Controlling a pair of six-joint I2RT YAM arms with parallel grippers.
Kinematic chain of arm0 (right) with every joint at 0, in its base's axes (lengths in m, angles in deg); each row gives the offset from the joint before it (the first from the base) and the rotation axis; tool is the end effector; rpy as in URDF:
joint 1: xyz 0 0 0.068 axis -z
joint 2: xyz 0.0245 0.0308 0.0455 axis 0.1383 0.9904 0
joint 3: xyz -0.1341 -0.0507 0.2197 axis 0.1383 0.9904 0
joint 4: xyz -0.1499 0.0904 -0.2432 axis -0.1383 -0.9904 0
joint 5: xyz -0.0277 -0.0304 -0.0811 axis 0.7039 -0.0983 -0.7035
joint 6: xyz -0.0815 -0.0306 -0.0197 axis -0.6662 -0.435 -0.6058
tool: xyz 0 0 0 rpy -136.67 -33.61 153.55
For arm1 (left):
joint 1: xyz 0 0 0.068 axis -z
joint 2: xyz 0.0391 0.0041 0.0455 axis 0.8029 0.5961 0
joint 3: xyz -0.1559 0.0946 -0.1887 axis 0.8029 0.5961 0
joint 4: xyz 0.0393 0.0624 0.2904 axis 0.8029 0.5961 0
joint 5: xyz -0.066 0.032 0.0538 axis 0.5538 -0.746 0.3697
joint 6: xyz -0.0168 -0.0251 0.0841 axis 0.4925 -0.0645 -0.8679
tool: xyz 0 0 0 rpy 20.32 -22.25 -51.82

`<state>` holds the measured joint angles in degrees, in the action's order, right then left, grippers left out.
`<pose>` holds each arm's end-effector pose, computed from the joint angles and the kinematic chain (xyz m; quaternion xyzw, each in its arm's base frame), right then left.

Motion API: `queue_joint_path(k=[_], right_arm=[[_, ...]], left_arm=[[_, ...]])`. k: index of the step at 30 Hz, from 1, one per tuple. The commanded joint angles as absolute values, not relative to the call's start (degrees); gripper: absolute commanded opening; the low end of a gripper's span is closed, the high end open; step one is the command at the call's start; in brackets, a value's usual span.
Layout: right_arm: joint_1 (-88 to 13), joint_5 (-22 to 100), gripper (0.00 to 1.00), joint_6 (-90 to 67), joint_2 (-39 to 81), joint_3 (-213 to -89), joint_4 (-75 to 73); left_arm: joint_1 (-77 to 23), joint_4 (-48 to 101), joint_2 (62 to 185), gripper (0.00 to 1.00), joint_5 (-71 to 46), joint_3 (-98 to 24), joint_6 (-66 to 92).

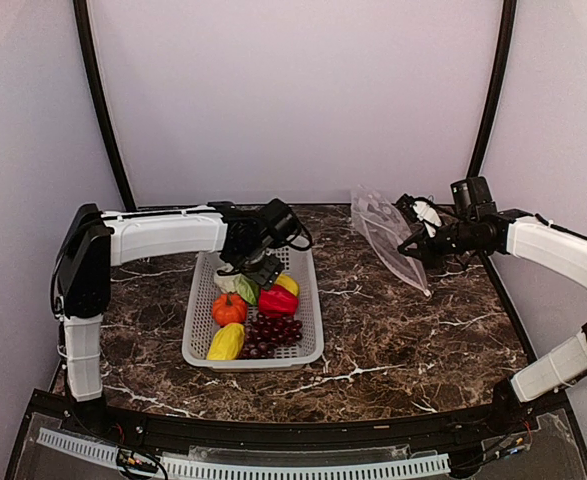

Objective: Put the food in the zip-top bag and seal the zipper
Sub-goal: Pick up the fake vegetable from the bin.

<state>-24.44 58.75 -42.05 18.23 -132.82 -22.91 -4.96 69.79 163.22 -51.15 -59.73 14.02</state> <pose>0.3379 0.1380 0.2177 -0.3963 0.8039 0.1900 0.4006 0.3509 -0.3356 0.1755 0.2283 0.9098 0.0979 0.3324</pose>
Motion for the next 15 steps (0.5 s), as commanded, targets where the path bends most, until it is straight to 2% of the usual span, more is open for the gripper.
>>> queue_joint_path(k=[1,15], right_arm=[[-24.47,59.47,0.0,-42.6,17.48,-131.75,-21.3],[-24.45,59.57,0.0,-42.68,17.94,-131.73,-21.58]], left_arm=[[-4.81,75.23,165.24,0.84,-54.13,-62.52,12.39],[-4.86,76.81,170.5,0.79,-57.6,-63.74,10.85]])
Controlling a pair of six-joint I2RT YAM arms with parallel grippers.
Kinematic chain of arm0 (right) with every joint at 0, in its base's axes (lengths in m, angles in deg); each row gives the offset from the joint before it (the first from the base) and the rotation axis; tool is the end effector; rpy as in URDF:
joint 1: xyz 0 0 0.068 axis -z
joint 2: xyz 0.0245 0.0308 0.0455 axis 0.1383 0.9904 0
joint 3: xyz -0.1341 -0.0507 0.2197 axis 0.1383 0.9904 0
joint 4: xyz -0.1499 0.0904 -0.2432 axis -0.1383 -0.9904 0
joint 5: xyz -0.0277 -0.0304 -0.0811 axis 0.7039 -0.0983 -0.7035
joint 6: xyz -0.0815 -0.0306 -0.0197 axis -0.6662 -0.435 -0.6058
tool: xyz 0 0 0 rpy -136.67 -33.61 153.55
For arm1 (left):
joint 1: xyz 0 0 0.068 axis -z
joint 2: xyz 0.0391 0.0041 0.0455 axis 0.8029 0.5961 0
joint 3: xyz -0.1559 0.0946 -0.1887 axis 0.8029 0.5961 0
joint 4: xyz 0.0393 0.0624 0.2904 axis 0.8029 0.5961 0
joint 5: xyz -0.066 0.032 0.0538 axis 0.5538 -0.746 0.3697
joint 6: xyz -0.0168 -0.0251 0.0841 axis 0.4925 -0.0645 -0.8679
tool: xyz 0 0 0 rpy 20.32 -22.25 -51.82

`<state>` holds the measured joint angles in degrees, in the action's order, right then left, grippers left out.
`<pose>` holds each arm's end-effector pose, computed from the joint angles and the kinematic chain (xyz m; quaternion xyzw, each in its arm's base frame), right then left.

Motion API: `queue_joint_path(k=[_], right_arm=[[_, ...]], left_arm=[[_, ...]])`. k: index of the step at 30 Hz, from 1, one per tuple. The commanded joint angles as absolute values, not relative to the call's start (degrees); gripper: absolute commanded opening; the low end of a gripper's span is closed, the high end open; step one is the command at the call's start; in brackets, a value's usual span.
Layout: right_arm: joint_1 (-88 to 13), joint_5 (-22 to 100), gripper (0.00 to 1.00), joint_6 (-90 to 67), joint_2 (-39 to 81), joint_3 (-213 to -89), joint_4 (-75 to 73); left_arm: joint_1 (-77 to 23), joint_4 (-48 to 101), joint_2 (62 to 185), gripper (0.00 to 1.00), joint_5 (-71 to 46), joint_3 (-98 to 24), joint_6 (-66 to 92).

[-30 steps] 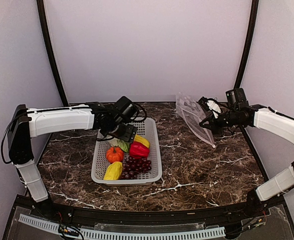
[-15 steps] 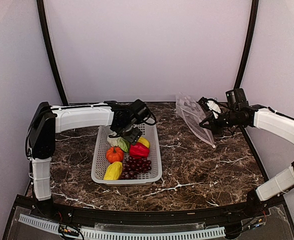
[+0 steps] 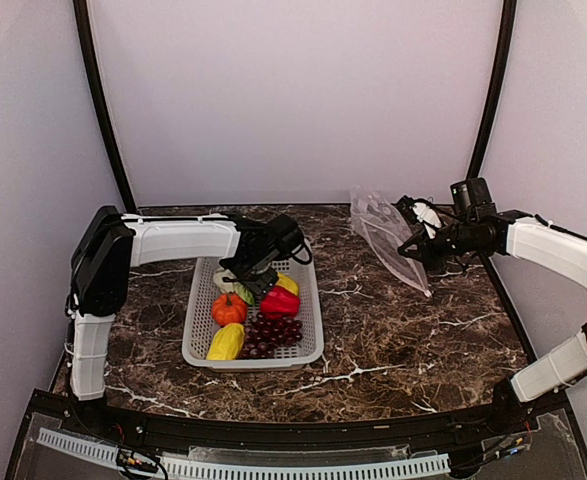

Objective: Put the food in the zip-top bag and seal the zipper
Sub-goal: Pick up the fake vegetable from the bin.

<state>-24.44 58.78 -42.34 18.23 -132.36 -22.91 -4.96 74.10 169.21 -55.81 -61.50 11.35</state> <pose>0.3368 0.1377 0.2145 -0.3982 0.8046 0.1899 0.3976 0.3542 -0.3311 0.1365 0.2623 0.9038 0.1779 0.2876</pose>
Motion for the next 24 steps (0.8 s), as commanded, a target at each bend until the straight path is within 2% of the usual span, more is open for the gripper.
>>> queue_joint_path(k=[1,3,9,13,19,24], right_arm=[[-24.47,59.57,0.0,-42.71,17.88,-131.76,-21.59],[-24.47,59.57,0.0,-42.68,17.83,-131.77,-21.58],[-24.47,59.06,0.0,-42.36,17.43,-132.64,-22.2],[-24.47,57.4,0.0,-42.73,17.1,-134.73,-23.91],[-24.47,53.28,0.0,-45.82,17.01,-140.5,-28.55],[-23.34,48.07,0.0,-46.47,18.33,-145.73,-31.14]], left_arm=[[-4.84,77.04,170.73,0.79,-57.8,-63.93,10.82],[-4.87,77.55,171.46,0.77,-58.05,-64.47,10.72],[-4.83,80.94,171.79,0.51,-58.77,-67.47,11.19],[-4.81,85.59,170.52,0.39,-58.91,-70.58,11.34],[-4.82,85.71,162.71,0.3,-56.89,-71.04,11.7],[-4.76,78.74,152.67,0.28,-49.82,-67.73,13.42]])
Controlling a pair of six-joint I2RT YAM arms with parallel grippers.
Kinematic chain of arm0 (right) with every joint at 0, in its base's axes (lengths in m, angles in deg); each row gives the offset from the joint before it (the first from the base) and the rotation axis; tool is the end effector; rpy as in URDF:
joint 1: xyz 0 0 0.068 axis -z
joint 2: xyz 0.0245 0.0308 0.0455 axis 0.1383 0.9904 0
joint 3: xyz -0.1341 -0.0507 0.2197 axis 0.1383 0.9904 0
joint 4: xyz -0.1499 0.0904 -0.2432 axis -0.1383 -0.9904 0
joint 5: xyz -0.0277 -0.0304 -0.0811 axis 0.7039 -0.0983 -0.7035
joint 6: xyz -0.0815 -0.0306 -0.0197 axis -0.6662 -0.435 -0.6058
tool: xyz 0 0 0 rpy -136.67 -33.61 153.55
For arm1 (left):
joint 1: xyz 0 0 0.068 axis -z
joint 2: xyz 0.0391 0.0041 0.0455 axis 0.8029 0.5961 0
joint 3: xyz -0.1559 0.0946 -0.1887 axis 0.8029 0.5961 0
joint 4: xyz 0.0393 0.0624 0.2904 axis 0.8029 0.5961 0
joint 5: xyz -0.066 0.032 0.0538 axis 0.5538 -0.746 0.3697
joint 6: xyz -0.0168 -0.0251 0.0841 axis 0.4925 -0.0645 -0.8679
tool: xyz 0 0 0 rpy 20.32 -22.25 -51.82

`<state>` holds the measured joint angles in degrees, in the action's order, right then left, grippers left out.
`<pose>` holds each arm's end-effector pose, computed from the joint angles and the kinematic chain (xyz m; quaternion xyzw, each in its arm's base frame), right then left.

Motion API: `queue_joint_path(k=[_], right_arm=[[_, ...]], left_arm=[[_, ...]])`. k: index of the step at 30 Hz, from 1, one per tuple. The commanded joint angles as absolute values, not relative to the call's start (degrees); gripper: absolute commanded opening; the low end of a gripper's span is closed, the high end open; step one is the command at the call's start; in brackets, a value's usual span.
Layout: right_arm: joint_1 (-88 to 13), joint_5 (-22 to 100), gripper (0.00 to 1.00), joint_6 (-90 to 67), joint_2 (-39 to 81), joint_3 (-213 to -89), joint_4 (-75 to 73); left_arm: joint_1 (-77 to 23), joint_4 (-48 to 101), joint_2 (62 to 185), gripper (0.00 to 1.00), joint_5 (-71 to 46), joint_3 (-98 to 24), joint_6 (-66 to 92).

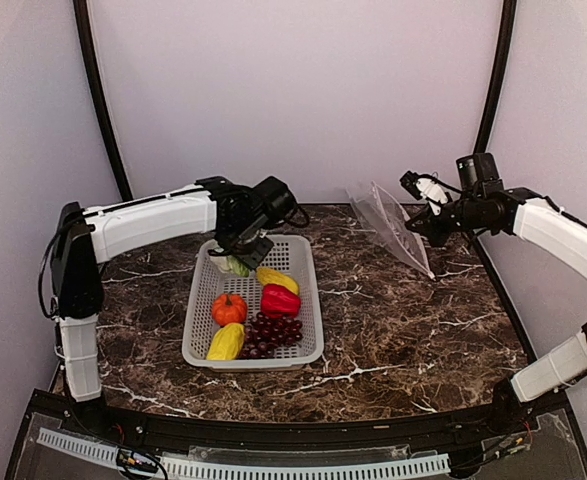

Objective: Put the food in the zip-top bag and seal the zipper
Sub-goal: Pick up the fake vegetable from the bin, then place the fake vegetable in the zipper food storage bag.

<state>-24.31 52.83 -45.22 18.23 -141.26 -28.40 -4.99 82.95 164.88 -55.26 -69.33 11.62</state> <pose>0.3509 0.1331 0.2638 -0.4027 0.7986 0.1278 0.4287 0.3524 -0.3297 0.2097 0.2515 0.9034 0.1586 0.3088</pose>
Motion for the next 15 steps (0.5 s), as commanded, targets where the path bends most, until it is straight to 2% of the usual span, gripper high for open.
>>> queue_joint_path(k=[1,7,12,15], right_arm=[[-22.96,47.12,0.0,-46.34,18.92,-147.39,-32.09],[-21.63,38.52,0.0,-45.62,19.85,-154.07,-32.67],[-21.99,41.78,0.0,-43.43,19.68,-152.23,-33.16],[-22.71,44.8,0.0,-43.23,20.2,-149.65,-33.75]], left_arm=[[-4.7,75.2,151.31,0.28,-46.62,-66.01,13.57],[-4.37,52.39,138.29,0.26,-29.15,-51.93,16.2],[-3.36,31.09,130.8,0.24,-18.28,-39.09,20.96],[-1.79,25.72,130.19,0.23,-16.54,-36.64,22.31]])
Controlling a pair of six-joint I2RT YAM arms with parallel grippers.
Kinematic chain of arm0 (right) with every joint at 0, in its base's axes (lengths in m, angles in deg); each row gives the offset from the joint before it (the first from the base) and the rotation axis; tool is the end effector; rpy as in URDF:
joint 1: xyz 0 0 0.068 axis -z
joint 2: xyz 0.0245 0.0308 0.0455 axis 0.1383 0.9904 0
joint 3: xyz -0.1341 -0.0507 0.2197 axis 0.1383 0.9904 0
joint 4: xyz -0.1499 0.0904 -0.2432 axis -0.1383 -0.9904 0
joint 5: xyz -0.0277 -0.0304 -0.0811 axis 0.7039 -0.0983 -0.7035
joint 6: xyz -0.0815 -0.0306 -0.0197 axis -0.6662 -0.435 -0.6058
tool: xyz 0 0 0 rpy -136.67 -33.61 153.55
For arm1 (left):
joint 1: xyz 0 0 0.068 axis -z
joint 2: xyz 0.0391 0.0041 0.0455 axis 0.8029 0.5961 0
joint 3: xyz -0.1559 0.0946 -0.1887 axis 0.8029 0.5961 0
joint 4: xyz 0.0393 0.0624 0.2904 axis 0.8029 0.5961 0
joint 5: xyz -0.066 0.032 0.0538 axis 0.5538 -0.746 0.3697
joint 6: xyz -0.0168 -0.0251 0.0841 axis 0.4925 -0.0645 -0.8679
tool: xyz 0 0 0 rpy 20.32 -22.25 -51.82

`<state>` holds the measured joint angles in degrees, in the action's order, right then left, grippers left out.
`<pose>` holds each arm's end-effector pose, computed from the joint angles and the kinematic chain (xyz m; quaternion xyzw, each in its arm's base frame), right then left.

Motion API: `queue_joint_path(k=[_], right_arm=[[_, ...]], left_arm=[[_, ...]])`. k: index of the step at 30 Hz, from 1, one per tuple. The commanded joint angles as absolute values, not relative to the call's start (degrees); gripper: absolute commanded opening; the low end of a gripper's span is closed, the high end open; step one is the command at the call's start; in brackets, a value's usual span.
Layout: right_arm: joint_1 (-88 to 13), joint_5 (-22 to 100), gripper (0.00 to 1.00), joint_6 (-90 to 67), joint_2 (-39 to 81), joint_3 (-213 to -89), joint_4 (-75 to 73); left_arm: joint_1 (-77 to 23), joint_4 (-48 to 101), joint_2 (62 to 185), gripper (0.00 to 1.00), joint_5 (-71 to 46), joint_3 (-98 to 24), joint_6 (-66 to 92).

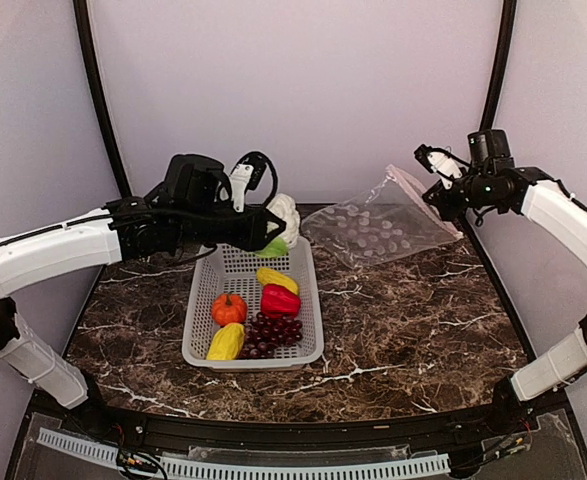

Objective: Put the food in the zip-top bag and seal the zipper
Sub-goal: Place the fake vegetable in the zipper food storage bag.

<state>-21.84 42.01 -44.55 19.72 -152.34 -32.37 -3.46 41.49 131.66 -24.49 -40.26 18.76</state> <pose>0.3743 0.1075 0.3229 -0.3440 0.8123 0.0294 0.4701 0.2774 -0.3225 0.3292 0.2157 0.7962 -0.2908 0.4848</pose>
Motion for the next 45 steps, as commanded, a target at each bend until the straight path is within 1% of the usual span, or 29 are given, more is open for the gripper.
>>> queue_joint_path(k=[1,5,9,15,19,22,25,27,29,31,36,39,45], right_arm=[[-22.92,46.55,0.0,-43.05,20.3,-149.09,-34.14],[-22.67,45.04,0.0,-41.15,20.46,-150.17,-35.42],[-18.1,41.66,0.0,-43.41,20.53,-153.64,-35.56],[-9.14,38.61,0.0,-43.53,24.07,-160.37,-36.65],[-8.48,37.47,0.0,-42.25,22.03,-160.66,-35.34],[-8.67,42.22,0.0,-40.51,19.68,-157.7,-35.36],[-12.23,47.13,0.0,-39.89,18.67,-152.72,-35.56],[-15.66,49.61,0.0,-39.07,19.19,-148.71,-35.46],[-17.46,55.22,0.0,-38.55,20.52,-145.9,-36.16],[-19.0,58.22,0.0,-37.6,22.55,-144.2,-36.99],[-20.24,63.79,0.0,-36.43,24.45,-143.48,-37.66],[-20.34,65.61,0.0,-35.86,24.61,-143.79,-37.63],[-20.34,67.74,0.0,-34.85,24.89,-144.79,-38.32]], left_arm=[[-1.41,23.01,130.4,0.23,-15.38,-35.62,22.73],[1.47,16.75,132.2,0.22,-12.66,-34.24,23.41],[3.22,14.09,134.37,0.21,-11.6,-34.74,23.97],[4.32,7.23,136.1,0.21,-8.07,-32.56,24.6],[5.11,4.72,136.7,0.19,-7.78,-31.63,25.04],[5.35,3.64,137.21,0.18,-7.48,-31.42,25.48],[5.47,2.12,138.13,0.16,-7.18,-31.08,25.97],[5.48,0.73,139.03,0.15,-7.08,-30.95,26.71],[5.48,-1.24,139.94,0.13,-7.08,-30.67,27.73],[5.48,-5.29,141.0,0.12,-7.1,-30.16,29.7],[5.48,-13.92,146.29,0.09,-5.97,-30.11,34.5],[5.48,-22.33,150.12,0.07,-4.97,-30.6,39.46],[5.43,-31.87,159.21,0.02,-3.12,-35.1,44.6]])
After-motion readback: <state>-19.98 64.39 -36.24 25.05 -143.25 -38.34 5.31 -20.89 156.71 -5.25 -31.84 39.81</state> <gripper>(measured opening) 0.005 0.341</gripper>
